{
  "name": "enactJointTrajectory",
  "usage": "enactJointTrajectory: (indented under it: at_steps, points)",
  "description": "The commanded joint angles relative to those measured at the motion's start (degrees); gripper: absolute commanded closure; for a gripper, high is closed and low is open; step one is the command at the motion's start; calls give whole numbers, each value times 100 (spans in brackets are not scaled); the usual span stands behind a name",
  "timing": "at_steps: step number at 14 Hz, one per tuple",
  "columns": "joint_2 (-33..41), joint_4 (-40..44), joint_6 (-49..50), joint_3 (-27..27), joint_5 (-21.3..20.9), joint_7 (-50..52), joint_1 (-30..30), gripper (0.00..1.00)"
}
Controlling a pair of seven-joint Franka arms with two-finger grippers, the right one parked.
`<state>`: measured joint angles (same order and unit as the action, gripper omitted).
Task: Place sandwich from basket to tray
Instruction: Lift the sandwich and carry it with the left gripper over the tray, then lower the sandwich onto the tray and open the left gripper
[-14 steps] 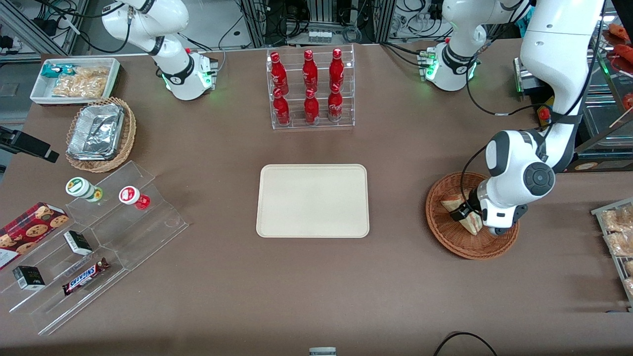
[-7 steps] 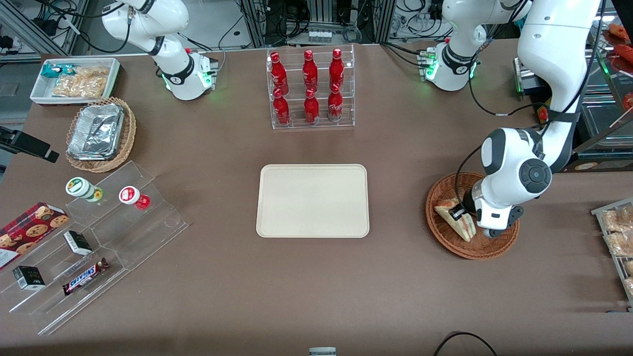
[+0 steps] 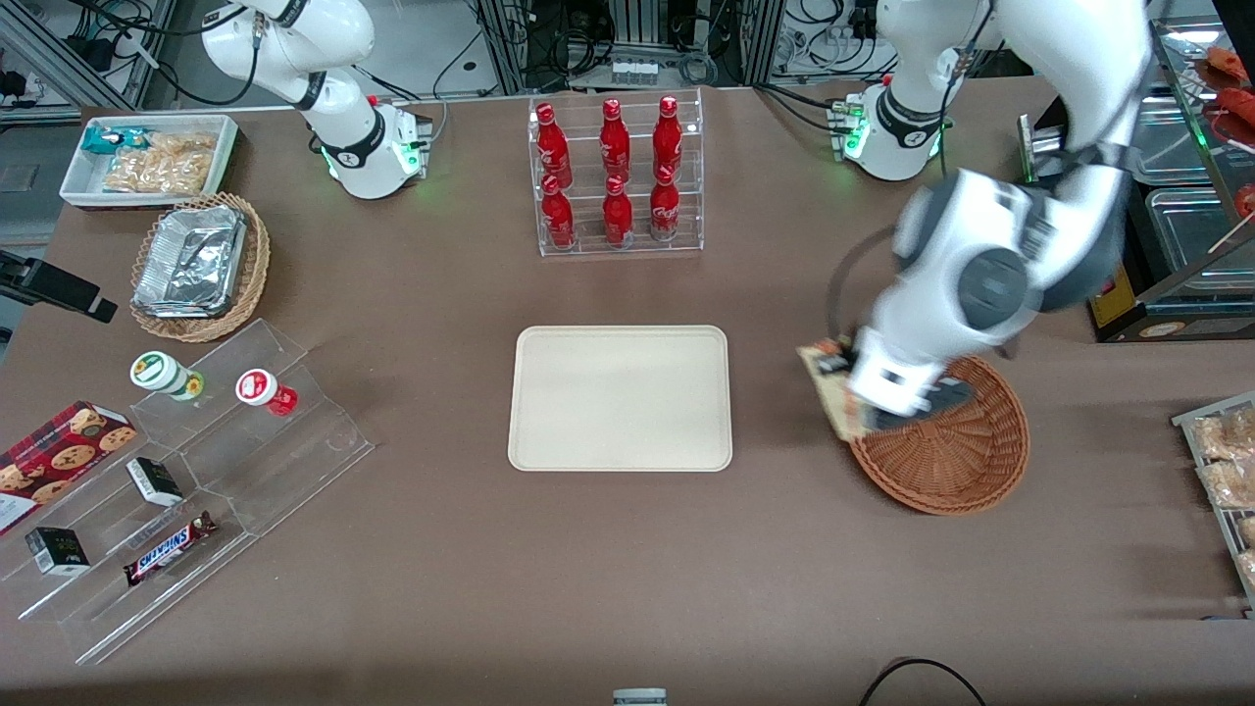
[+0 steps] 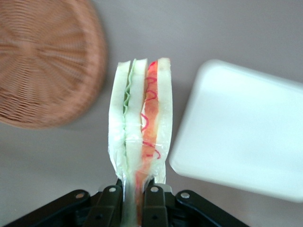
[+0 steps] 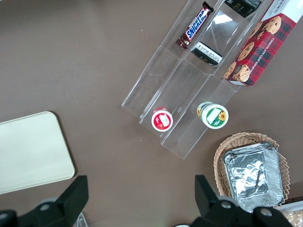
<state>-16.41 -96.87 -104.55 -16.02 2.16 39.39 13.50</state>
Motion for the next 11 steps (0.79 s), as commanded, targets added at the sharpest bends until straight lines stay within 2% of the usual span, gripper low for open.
enactJointTrajectory:
  at_steps: [1, 3, 5, 11]
  points:
    - [-816, 605, 92, 56, -356, 103, 1038, 90]
    - [-1563, 1298, 84, 82, -401, 557, 1679, 90]
    - [-2267, 1949, -4, 82, -611, 990, 1963, 90]
    - [-3095, 2364, -1225, 73, -665, 1079, 2297, 81]
